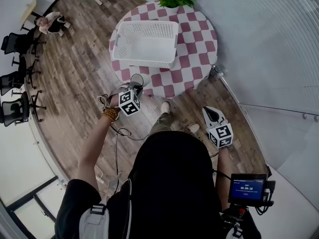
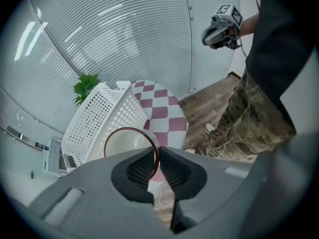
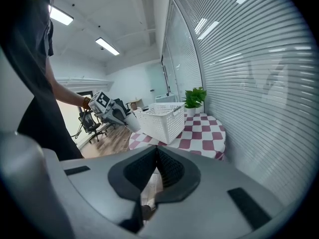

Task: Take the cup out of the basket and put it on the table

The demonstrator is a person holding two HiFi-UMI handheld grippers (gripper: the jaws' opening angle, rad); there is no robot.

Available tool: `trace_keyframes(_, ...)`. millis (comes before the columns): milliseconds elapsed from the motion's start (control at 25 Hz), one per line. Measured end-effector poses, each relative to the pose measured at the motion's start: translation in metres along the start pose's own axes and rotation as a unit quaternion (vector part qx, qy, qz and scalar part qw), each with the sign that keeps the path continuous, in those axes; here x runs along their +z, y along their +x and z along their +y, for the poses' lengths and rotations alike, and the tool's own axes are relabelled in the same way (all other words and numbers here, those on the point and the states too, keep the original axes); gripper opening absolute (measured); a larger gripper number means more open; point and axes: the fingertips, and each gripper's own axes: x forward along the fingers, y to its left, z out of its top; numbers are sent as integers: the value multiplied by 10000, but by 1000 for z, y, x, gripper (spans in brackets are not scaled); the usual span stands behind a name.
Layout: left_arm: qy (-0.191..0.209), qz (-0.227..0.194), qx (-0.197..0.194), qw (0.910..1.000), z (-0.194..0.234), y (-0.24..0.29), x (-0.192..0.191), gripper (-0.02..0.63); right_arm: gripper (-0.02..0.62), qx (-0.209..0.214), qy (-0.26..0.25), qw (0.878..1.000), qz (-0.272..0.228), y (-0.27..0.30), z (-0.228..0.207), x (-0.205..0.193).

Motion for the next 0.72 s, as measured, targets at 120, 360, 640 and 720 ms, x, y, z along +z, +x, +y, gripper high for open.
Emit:
trace_keyframes(120,41,22,-122,9999,-4,6,0,35,9,-54,0,10000,17,-2,0,-1)
trace_keyframes(360,39,267,-105,9996,3,1,-30,35,9,184,-113,9997,-97,24,13,12)
trace_keyframes(640,143,240,-450,9986,-13,18,-8,35,9,43,-101,9999,76,6,9,6)
trace_keyframes(720,161,285,-498,9982,-13,20,-10,35,9,42,-86,9999,71,7,10,7)
